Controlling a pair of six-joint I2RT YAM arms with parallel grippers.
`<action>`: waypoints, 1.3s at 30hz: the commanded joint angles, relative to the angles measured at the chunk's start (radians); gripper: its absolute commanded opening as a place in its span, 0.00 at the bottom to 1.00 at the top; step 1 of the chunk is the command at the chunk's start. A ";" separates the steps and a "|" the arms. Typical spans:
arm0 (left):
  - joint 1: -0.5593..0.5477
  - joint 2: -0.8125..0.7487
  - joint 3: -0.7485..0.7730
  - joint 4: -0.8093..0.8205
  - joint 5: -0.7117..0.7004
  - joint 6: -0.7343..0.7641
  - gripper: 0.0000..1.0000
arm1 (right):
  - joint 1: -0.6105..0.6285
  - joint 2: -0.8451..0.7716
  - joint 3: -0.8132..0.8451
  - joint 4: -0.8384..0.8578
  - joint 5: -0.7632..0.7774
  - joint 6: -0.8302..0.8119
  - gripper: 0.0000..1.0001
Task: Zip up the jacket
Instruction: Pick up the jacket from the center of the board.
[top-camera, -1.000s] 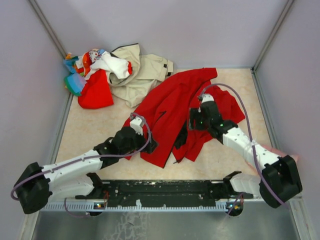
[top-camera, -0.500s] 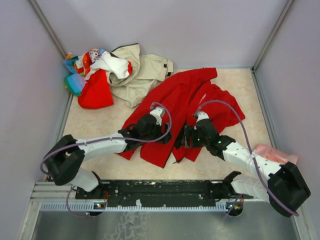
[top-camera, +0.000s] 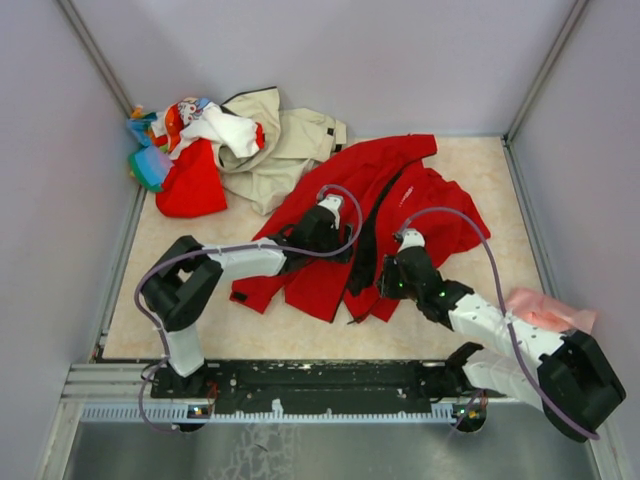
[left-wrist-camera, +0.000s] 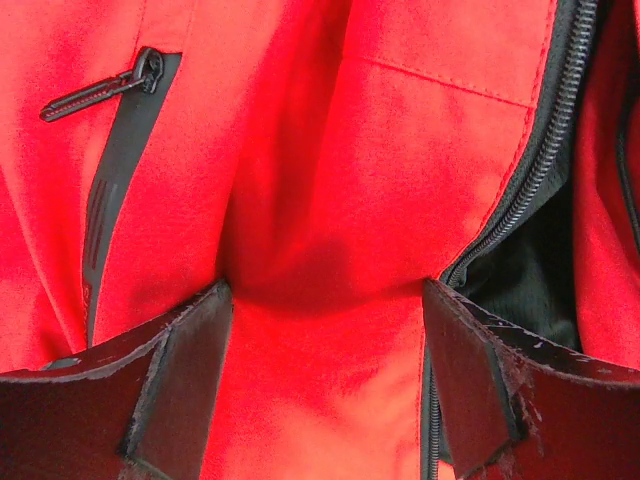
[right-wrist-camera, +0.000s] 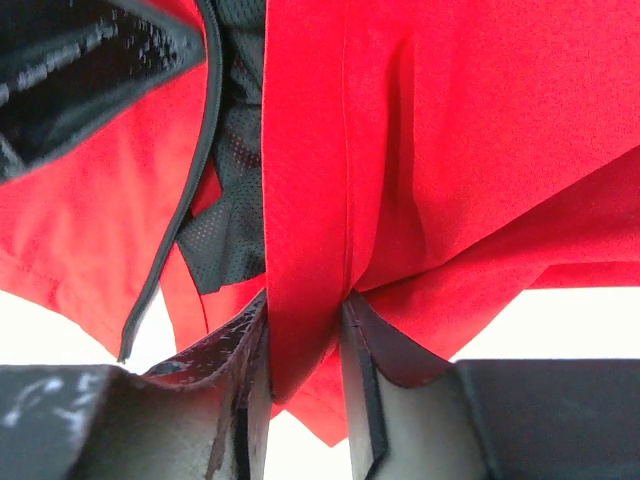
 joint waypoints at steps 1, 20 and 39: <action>0.032 0.053 0.103 -0.009 0.036 0.029 0.81 | 0.011 -0.042 -0.023 0.089 0.058 0.009 0.26; -0.080 -0.405 -0.302 0.061 0.187 -0.080 0.82 | 0.011 -0.217 -0.101 0.183 -0.003 0.067 0.18; -0.266 -0.436 -0.382 0.248 0.204 -0.071 0.83 | 0.011 -0.377 -0.174 0.398 -0.112 0.203 0.10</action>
